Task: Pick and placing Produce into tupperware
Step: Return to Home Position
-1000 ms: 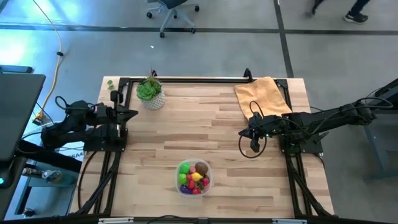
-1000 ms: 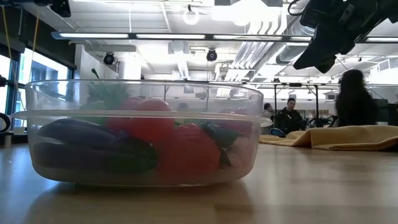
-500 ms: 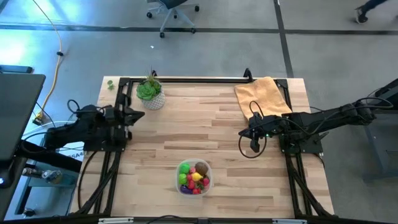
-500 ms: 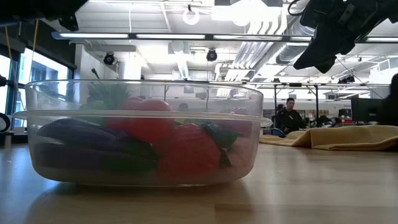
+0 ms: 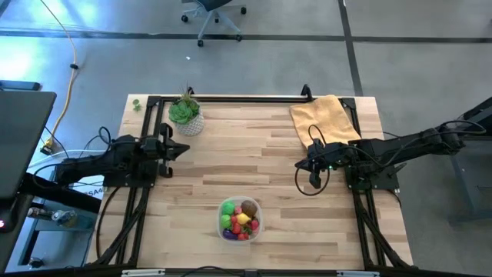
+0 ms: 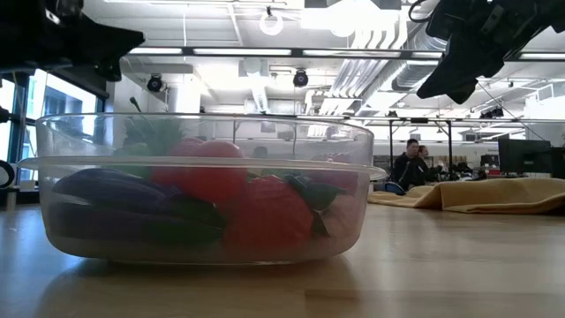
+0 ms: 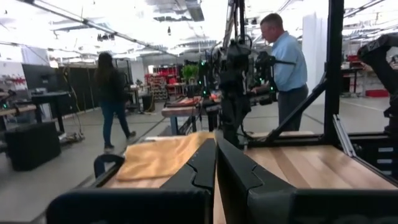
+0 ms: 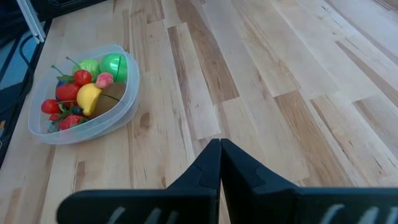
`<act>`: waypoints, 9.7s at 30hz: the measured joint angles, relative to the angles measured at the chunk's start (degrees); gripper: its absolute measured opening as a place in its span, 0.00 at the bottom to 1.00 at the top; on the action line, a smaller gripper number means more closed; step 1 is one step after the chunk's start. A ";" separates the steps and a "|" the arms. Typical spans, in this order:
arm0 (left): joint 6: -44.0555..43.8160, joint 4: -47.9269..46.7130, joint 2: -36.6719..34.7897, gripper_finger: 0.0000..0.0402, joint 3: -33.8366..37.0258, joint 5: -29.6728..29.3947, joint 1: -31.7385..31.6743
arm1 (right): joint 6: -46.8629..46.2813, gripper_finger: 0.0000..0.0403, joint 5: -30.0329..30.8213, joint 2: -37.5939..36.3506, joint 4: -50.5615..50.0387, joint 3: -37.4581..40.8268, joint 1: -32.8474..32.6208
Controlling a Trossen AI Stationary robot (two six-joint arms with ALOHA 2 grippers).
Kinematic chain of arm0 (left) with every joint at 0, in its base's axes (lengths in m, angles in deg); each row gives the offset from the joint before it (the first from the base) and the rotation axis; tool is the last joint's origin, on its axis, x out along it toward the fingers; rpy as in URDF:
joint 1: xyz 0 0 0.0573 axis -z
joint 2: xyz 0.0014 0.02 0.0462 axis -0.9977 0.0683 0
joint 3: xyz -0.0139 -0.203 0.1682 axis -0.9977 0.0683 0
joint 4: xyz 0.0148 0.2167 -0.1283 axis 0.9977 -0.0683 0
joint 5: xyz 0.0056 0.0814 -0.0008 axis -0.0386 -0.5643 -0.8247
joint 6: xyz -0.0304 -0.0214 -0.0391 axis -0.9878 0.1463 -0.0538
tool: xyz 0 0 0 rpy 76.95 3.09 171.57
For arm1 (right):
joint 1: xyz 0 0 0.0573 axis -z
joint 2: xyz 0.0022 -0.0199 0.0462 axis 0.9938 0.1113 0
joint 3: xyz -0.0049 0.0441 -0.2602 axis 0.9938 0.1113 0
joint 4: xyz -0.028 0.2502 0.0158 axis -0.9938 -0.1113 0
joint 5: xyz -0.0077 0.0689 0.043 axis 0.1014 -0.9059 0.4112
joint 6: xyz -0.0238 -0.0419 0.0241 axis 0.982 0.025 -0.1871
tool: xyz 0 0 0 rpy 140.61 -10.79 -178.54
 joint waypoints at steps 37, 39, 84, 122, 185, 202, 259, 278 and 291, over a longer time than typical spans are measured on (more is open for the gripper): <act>2.03 -7.96 1.38 0.01 2.26 -3.47 0.02 | 0.00 0.00 0.22 0.00 -0.01 0.00 0.00; 2.03 -7.96 1.38 0.01 2.24 -3.47 0.00 | 0.00 0.00 0.20 0.00 0.20 0.00 -0.02; 1.97 -7.98 1.39 0.01 2.17 -3.46 0.01 | 12.84 0.00 -6.98 -35.62 16.48 -15.31 11.96; 1.97 -7.98 1.40 0.01 2.17 -3.45 0.00 | -7.98 0.00 -5.38 -47.28 36.20 25.79 11.94; 1.97 -7.97 1.39 0.01 2.17 -3.46 0.02 | 14.56 0.00 -4.87 -46.95 11.91 27.78 11.94; 1.99 -7.97 1.40 0.01 2.17 -3.47 0.02 | 14.56 0.00 -4.85 -46.95 11.91 27.76 11.94; 1.98 -7.98 1.39 0.01 2.17 -3.47 0.01 | 14.58 0.00 -4.85 -46.95 11.92 27.76 11.95; 1.99 -7.98 1.40 0.01 2.17 -3.46 0.02 | 14.58 0.00 -4.83 -46.95 11.92 27.76 11.95; 1.98 -7.97 1.39 0.01 2.17 -3.45 0.02 | 14.58 0.00 -4.83 -46.96 11.92 27.76 11.95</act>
